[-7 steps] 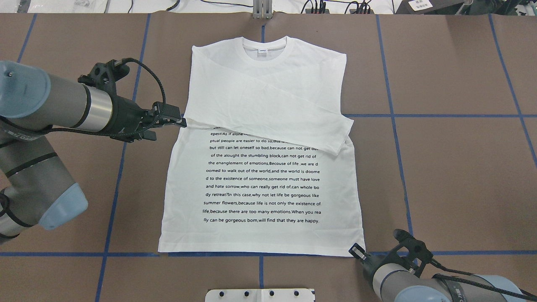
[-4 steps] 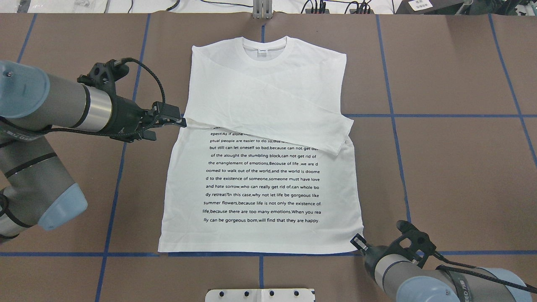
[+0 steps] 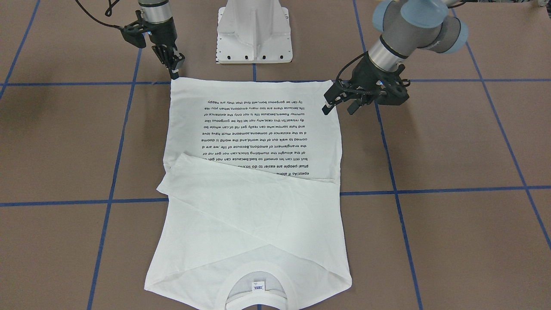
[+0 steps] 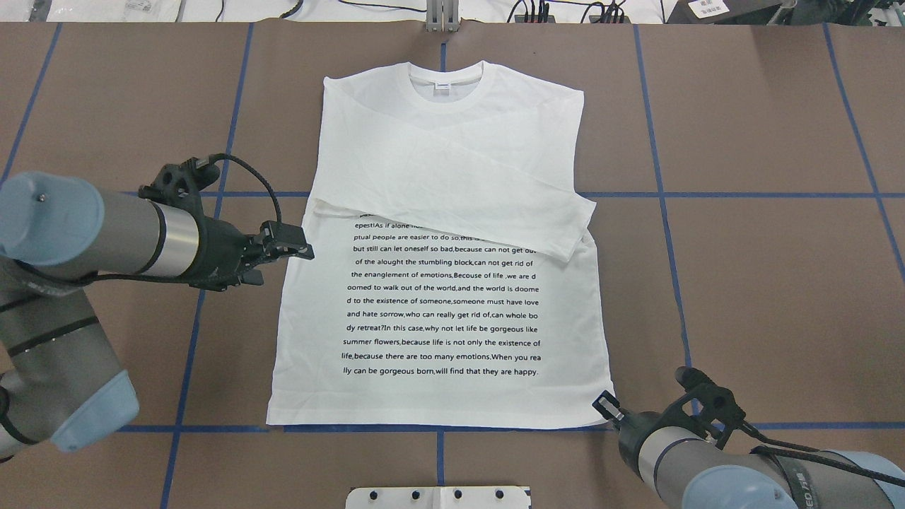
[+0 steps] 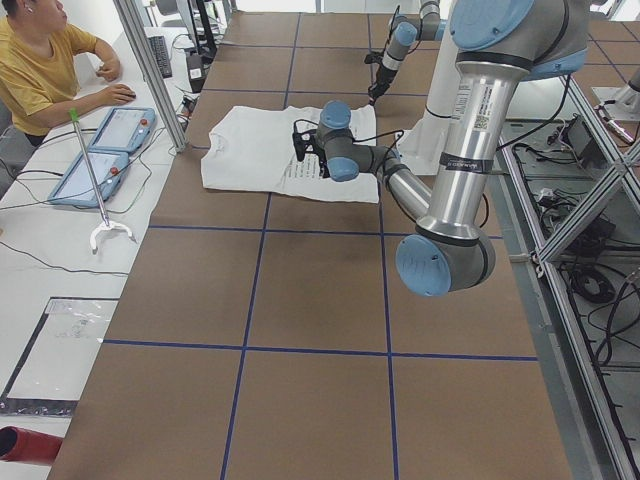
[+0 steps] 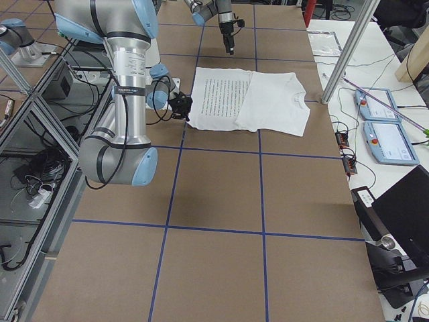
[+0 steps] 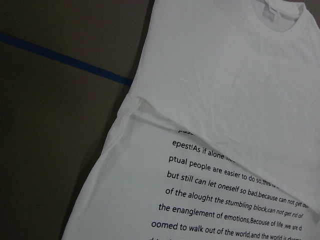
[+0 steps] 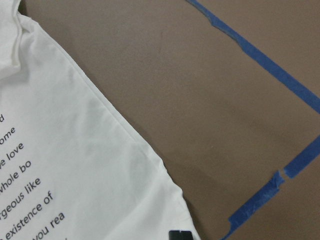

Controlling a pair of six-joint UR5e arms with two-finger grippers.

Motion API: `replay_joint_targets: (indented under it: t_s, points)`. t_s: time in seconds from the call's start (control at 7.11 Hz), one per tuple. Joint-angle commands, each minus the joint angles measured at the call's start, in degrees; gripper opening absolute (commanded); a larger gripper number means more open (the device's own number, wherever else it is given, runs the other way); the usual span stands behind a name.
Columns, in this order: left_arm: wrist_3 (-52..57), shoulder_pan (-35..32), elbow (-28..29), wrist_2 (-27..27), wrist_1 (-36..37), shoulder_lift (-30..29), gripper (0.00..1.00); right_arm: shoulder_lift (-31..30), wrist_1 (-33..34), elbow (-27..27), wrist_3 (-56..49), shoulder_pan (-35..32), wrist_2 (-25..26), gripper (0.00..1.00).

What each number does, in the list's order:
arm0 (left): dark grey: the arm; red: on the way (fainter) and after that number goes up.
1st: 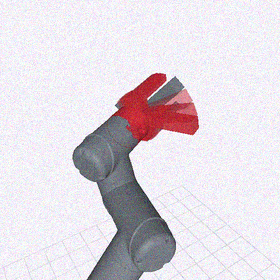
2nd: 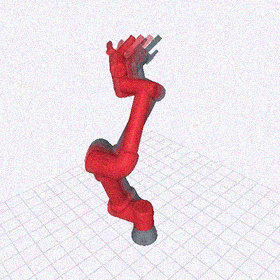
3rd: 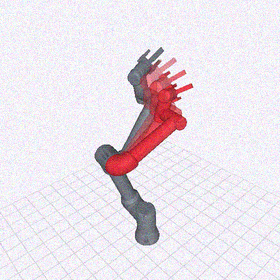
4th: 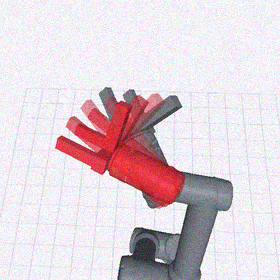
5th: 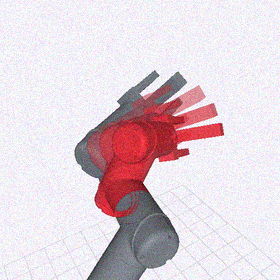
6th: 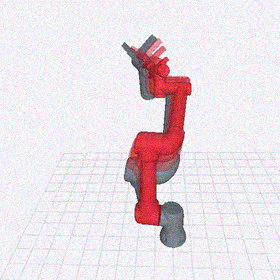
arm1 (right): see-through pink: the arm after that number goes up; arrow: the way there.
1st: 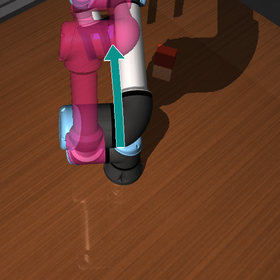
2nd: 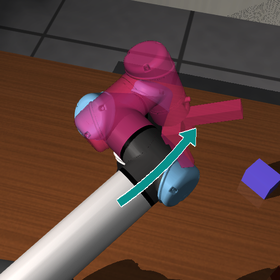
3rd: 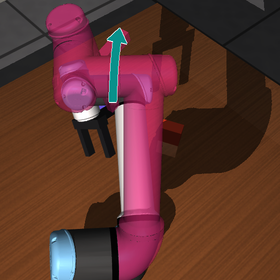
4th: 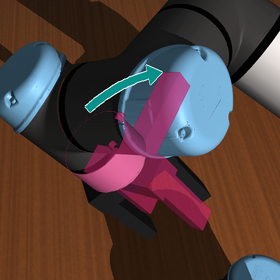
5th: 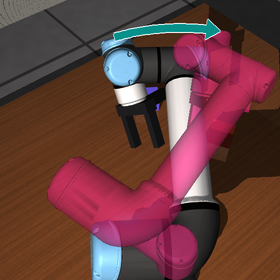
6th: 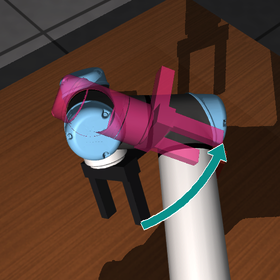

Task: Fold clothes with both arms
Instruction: 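Move the left gripper to the hem corner nearest the robot and grasp it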

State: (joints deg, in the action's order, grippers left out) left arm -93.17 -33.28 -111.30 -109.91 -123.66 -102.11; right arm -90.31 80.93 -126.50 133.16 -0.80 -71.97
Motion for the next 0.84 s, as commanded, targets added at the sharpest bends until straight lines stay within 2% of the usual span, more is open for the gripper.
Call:
replay_joint_targets:
  t_s: [0.0, 0.14, 0.28, 0.56, 0.7]
  points:
    - [-4.71, 12.29, -5.13, 9.66, 13.78, 1.22, 0.96, 0.05, 1.08, -0.59, 0.0, 0.19, -0.28, 0.0]
    - [-4.82, 15.32, -7.07, 11.89, 18.93, 1.39, 0.93, 0.05, 1.08, -0.59, 0.0, 0.36, -0.19, 0.0]
    - [-5.78, 17.96, -6.91, 12.26, 19.42, 3.74, 0.89, 0.05, 1.16, -0.59, 0.0, 0.45, -0.19, 0.0]
    - [-7.02, 20.35, -6.82, 12.62, 19.77, 4.29, 0.74, 0.05, 1.16, -0.5, 0.0, 0.63, -0.1, 0.0]
    - [-7.02, 21.23, -6.13, 12.71, 19.77, 4.38, 0.71, 0.05, 1.16, -0.5, 0.0, 0.63, -0.1, 0.0]
